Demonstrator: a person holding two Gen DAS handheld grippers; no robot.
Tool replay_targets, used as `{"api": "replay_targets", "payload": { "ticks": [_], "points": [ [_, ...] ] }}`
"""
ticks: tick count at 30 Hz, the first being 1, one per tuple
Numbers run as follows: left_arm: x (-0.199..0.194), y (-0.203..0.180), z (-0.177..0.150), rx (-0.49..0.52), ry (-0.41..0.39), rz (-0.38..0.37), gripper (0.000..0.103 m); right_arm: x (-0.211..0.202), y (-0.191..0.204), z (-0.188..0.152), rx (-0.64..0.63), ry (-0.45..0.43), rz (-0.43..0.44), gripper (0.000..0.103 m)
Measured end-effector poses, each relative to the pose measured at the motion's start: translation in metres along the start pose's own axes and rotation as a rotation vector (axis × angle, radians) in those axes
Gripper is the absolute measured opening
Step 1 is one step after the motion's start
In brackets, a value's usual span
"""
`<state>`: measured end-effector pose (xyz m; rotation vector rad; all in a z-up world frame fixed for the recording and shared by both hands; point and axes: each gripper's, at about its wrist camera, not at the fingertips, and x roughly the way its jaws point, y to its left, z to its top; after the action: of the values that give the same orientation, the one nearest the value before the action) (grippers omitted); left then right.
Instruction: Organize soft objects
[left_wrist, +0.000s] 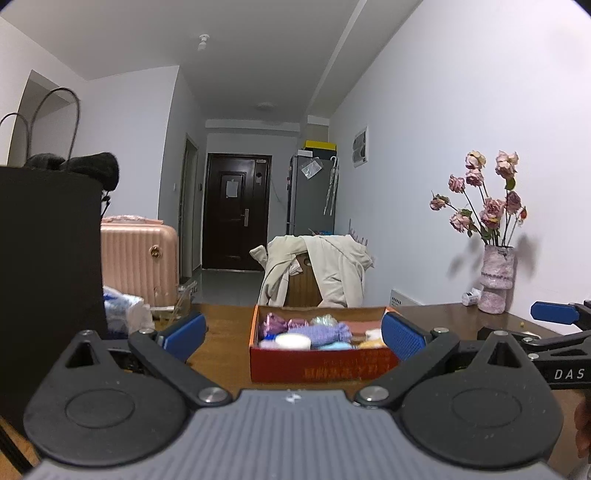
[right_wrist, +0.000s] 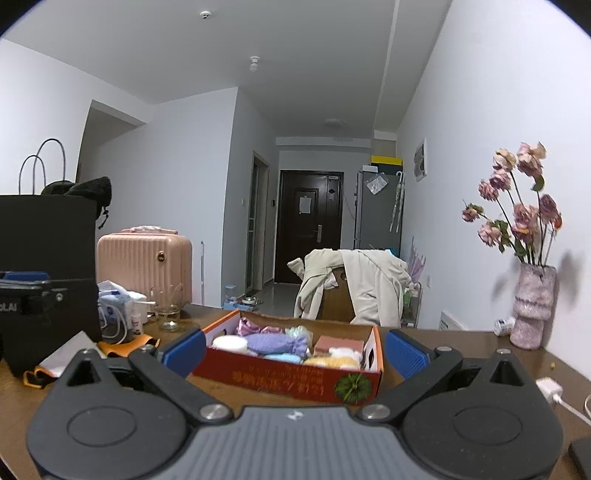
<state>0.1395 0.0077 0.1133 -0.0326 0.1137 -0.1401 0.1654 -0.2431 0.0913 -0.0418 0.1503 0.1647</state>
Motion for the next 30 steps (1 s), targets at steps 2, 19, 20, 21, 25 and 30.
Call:
{"api": "replay_targets", "payload": {
  "ticks": [2,19,20,21,25,30],
  "points": [
    [-0.013,0.0,-0.008,0.006,0.004,0.003,0.103,-0.012,0.005,-0.01,0.009,0.006,0.002,0.103],
    [-0.084,-0.003,-0.077,-0.031,0.049,0.01,0.103,-0.091,0.049,-0.092,0.005,0.081,0.059,0.103],
    [-0.085,-0.004,-0.081,-0.025,0.059,0.004,0.103,-0.092,0.051,-0.095,0.002,0.083,0.061,0.103],
    [-0.086,-0.004,-0.084,-0.016,0.065,0.002,0.103,-0.094,0.054,-0.098,-0.002,0.085,0.066,0.103],
    [-0.09,-0.008,-0.093,0.011,0.073,0.009,0.103,-0.1,0.058,-0.106,-0.008,0.083,0.082,0.103],
    [-0.093,-0.007,-0.103,0.002,0.074,0.007,0.103,-0.104,0.059,-0.113,-0.002,0.073,0.09,0.103]
  ]
}}
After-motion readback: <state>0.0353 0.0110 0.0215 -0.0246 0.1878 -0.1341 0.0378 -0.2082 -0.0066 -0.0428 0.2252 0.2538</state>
